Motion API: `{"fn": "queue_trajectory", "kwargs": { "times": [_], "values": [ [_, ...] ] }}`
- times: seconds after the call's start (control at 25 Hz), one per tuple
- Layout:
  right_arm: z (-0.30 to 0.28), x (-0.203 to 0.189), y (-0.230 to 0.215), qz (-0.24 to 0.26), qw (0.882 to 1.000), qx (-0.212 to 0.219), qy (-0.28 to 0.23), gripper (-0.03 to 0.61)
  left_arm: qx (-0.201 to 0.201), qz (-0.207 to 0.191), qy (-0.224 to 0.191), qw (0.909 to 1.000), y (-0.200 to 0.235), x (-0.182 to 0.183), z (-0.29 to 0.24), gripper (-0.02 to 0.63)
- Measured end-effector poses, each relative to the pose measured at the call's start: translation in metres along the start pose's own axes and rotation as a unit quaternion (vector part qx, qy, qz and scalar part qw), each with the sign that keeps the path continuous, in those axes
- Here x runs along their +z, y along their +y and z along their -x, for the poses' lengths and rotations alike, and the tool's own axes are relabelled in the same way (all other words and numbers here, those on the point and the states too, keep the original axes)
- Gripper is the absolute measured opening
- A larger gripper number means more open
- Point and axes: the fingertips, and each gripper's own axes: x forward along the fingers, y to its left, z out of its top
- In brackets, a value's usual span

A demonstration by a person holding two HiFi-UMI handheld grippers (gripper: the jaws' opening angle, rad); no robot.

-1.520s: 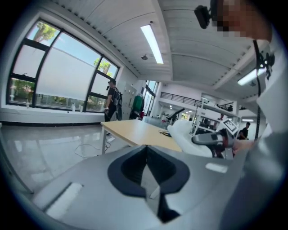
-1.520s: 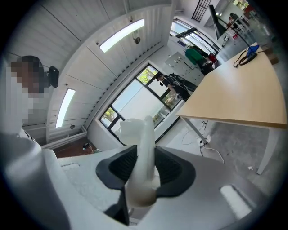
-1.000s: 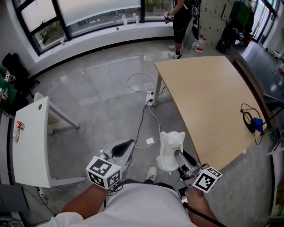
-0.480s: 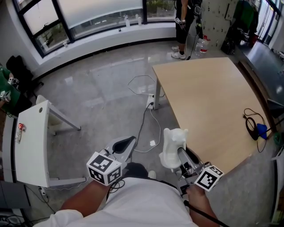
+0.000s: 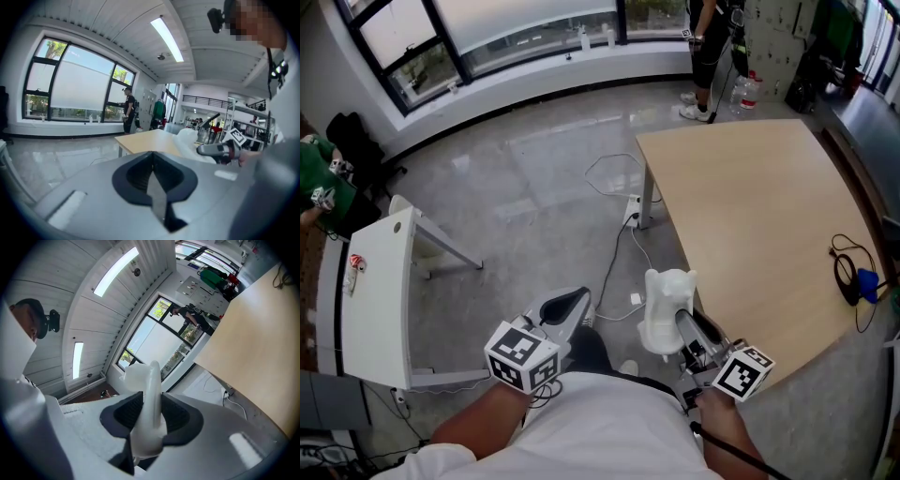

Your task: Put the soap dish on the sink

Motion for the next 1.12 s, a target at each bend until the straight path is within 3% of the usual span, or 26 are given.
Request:
{"fn": "queue_trajectory", "kwargs": {
  "times": [0.32, 0.68, 1.12],
  "values": [
    [-0.022, 0.002, -0.010, 0.000, 1.000, -0.008, 0.009, 0.126, -0.009, 0.006, -0.006, 0.9999, 0.017, 0.005, -0.018, 0.008],
    [-0.089, 0.005, -0.009, 0.002, 1.000, -0.019, 0.011, 0.126, -0.013, -0.001, -0.007, 0.9999, 0.082, 0.019, -0.024, 0.008],
    [-0.184, 0.011, 0.007, -0.003, 0.997, -0.066, -0.039, 0.126, -0.093, -0.026, -0.004, 0.9953, 0.174, 0.057, -0.053, 0.008]
  ]
}}
